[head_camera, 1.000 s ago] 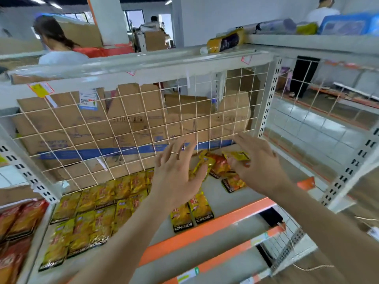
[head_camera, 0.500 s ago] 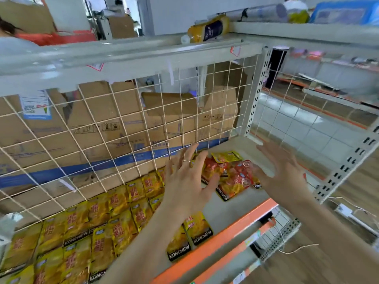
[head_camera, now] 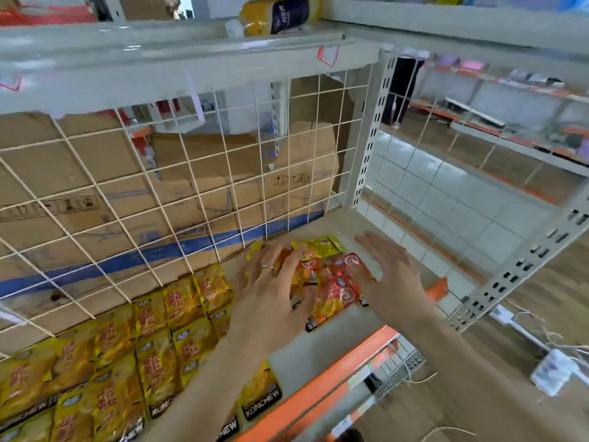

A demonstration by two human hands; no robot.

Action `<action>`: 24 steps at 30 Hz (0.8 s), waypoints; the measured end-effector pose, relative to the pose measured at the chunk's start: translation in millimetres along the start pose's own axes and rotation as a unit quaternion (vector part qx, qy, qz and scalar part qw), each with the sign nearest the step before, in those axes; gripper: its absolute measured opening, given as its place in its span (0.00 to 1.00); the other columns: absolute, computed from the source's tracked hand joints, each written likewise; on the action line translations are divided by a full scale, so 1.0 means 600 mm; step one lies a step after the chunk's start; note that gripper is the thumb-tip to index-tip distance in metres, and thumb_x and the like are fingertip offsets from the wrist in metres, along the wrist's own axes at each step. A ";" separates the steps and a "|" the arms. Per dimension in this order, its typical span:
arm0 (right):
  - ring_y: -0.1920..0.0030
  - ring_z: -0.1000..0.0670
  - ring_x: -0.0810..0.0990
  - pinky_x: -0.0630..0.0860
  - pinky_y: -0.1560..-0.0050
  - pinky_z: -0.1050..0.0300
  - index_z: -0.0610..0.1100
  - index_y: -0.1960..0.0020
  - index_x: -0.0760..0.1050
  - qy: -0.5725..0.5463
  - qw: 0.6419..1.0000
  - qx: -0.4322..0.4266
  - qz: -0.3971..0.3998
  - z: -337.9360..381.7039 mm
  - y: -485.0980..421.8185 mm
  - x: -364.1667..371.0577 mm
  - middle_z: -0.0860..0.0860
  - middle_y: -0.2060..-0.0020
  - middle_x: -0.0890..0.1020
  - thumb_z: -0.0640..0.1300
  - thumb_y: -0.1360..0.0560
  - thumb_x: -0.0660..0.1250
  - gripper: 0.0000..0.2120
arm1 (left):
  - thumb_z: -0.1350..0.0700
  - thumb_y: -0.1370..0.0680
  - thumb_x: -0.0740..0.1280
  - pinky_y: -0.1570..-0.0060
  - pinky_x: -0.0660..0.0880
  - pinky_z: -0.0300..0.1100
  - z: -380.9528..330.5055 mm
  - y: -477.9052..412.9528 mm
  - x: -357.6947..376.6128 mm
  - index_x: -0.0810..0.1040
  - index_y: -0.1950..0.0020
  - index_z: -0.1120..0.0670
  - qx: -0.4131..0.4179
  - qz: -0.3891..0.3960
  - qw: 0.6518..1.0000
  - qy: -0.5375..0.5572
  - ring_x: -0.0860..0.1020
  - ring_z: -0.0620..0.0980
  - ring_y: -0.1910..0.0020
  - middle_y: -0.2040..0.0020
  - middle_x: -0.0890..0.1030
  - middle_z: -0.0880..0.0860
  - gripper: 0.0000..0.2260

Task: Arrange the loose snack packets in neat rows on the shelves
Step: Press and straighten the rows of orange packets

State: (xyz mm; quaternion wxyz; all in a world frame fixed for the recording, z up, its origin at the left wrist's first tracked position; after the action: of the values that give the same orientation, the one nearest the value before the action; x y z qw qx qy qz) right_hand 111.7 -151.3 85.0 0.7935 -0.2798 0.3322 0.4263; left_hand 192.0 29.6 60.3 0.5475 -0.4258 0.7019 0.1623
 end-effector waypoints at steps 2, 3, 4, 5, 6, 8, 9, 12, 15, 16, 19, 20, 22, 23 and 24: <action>0.24 0.53 0.58 0.55 0.25 0.44 0.55 0.26 0.67 -0.001 1.000 0.000 0.026 -0.015 -0.020 0.012 0.57 0.25 0.66 0.54 0.21 0.64 0.24 | 0.34 0.24 0.53 0.27 0.59 0.60 -0.002 -0.017 0.019 0.60 0.25 0.40 -0.008 0.015 1.000 -0.017 0.59 0.57 0.23 0.21 0.59 0.46 0.28; 0.24 0.52 0.58 0.56 0.24 0.43 0.55 0.25 0.67 -0.002 0.999 -0.002 0.042 -0.022 -0.031 0.016 0.57 0.25 0.65 0.55 0.21 0.64 0.24 | 0.33 0.24 0.53 0.28 0.59 0.59 0.000 -0.029 0.027 0.60 0.26 0.40 -0.012 0.019 1.000 -0.022 0.60 0.57 0.23 0.21 0.60 0.46 0.27; 0.24 0.52 0.58 0.56 0.24 0.43 0.55 0.25 0.66 -0.002 0.998 -0.003 0.055 -0.028 -0.042 0.018 0.57 0.24 0.65 0.55 0.21 0.63 0.24 | 0.33 0.24 0.54 0.28 0.59 0.59 0.004 -0.041 0.033 0.60 0.27 0.39 -0.017 0.023 0.999 -0.026 0.61 0.56 0.24 0.22 0.62 0.47 0.27; 0.24 0.51 0.58 0.55 0.24 0.43 0.55 0.25 0.66 -0.003 0.998 -0.005 0.063 -0.035 -0.054 0.018 0.57 0.24 0.64 0.54 0.20 0.63 0.24 | 0.33 0.25 0.55 0.28 0.59 0.58 0.009 -0.054 0.039 0.61 0.28 0.39 -0.025 0.029 0.999 -0.034 0.62 0.56 0.24 0.22 0.63 0.47 0.26; 0.23 0.51 0.57 0.54 0.24 0.45 0.55 0.25 0.66 -0.005 0.998 -0.009 0.068 -0.042 -0.065 0.017 0.58 0.24 0.64 0.54 0.20 0.62 0.24 | 0.33 0.25 0.56 0.28 0.58 0.58 0.015 -0.067 0.044 0.62 0.28 0.39 -0.034 0.038 0.998 -0.048 0.62 0.55 0.24 0.22 0.63 0.47 0.27; 0.24 0.53 0.57 0.54 0.24 0.46 0.55 0.25 0.65 -0.015 0.997 -0.016 0.080 -0.052 -0.086 0.020 0.59 0.24 0.64 0.52 0.19 0.62 0.24 | 0.30 0.26 0.52 0.26 0.57 0.56 0.030 -0.087 0.058 0.62 0.26 0.40 -0.066 0.067 0.992 -0.083 0.60 0.54 0.23 0.21 0.60 0.46 0.31; 0.24 0.53 0.56 0.54 0.23 0.45 0.56 0.24 0.64 -0.020 0.996 -0.021 0.089 -0.057 -0.095 0.025 0.59 0.24 0.64 0.51 0.19 0.62 0.24 | 0.29 0.27 0.48 0.25 0.56 0.56 0.038 -0.095 0.067 0.61 0.25 0.41 -0.085 0.081 0.989 -0.094 0.58 0.54 0.22 0.20 0.59 0.46 0.33; 0.23 0.54 0.54 0.53 0.23 0.45 0.56 0.23 0.62 -0.021 0.991 -0.042 0.122 -0.069 -0.122 0.051 0.59 0.23 0.62 0.50 0.19 0.61 0.25 | 0.31 0.25 0.50 0.28 0.59 0.58 0.054 -0.100 0.100 0.57 0.24 0.40 -0.139 0.109 0.979 -0.097 0.57 0.56 0.22 0.20 0.58 0.47 0.31; 0.23 0.54 0.52 0.50 0.24 0.46 0.56 0.22 0.60 0.000 0.986 -0.052 0.160 -0.086 -0.146 0.083 0.59 0.23 0.61 0.50 0.19 0.61 0.26 | 0.34 0.21 0.56 0.29 0.62 0.58 0.060 -0.097 0.137 0.54 0.21 0.42 -0.185 0.140 0.968 -0.090 0.56 0.56 0.22 0.20 0.57 0.49 0.30; 0.23 0.53 0.51 0.50 0.25 0.47 0.57 0.22 0.60 0.010 0.982 -0.060 0.178 -0.091 -0.152 0.096 0.59 0.23 0.60 0.50 0.19 0.61 0.26 | 0.35 0.20 0.56 0.28 0.62 0.56 0.061 -0.097 0.147 0.54 0.21 0.43 -0.198 0.149 0.965 -0.084 0.55 0.56 0.21 0.20 0.56 0.49 0.30; 0.23 0.52 0.53 0.52 0.26 0.47 0.57 0.22 0.59 0.054 0.965 -0.113 0.230 -0.096 -0.160 0.135 0.59 0.23 0.60 0.50 0.19 0.59 0.26 | 0.34 0.21 0.57 0.25 0.60 0.52 0.071 -0.100 0.164 0.54 0.20 0.45 -0.238 0.162 0.956 -0.054 0.56 0.57 0.22 0.20 0.58 0.52 0.32; 0.23 0.51 0.54 0.52 0.26 0.46 0.57 0.22 0.60 0.070 0.957 -0.136 0.245 -0.095 -0.160 0.149 0.59 0.22 0.60 0.50 0.19 0.58 0.26 | 0.34 0.21 0.57 0.26 0.62 0.52 0.079 -0.101 0.164 0.54 0.20 0.45 -0.257 0.164 0.951 -0.050 0.58 0.58 0.23 0.21 0.61 0.54 0.33; 0.22 0.50 0.54 0.53 0.26 0.44 0.57 0.22 0.59 0.092 0.944 -0.166 0.269 -0.096 -0.161 0.173 0.58 0.22 0.59 0.49 0.19 0.58 0.26 | 0.34 0.21 0.59 0.29 0.64 0.50 0.087 -0.103 0.159 0.54 0.20 0.46 -0.274 0.171 0.945 -0.049 0.62 0.59 0.25 0.24 0.65 0.56 0.33; 0.22 0.50 0.53 0.54 0.25 0.43 0.57 0.22 0.59 0.098 0.941 -0.176 0.270 -0.095 -0.165 0.179 0.58 0.22 0.59 0.49 0.19 0.58 0.26 | 0.35 0.21 0.60 0.30 0.64 0.49 0.086 -0.106 0.156 0.55 0.20 0.47 -0.270 0.176 0.945 -0.046 0.63 0.59 0.25 0.24 0.66 0.56 0.33; 0.22 0.51 0.52 0.53 0.25 0.42 0.58 0.22 0.58 0.102 0.940 -0.185 0.267 -0.092 -0.170 0.183 0.58 0.21 0.58 0.49 0.19 0.58 0.26 | 0.36 0.21 0.61 0.30 0.64 0.48 0.084 -0.108 0.154 0.55 0.20 0.47 -0.267 0.183 0.945 -0.040 0.63 0.58 0.26 0.25 0.66 0.56 0.33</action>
State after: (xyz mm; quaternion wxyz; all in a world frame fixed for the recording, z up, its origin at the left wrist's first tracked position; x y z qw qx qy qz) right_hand 229.6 -186.6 -17.1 0.5469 -0.3648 0.3887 0.6456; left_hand 270.3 -12.3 -25.7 0.4026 -0.4139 0.6760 0.4579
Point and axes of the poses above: each hand's wrist, its own y-axis away from the middle knuckle, its own x-axis out of the palm, z = x × y, the point moved 9 cm from there along -y, towards the middle knuckle
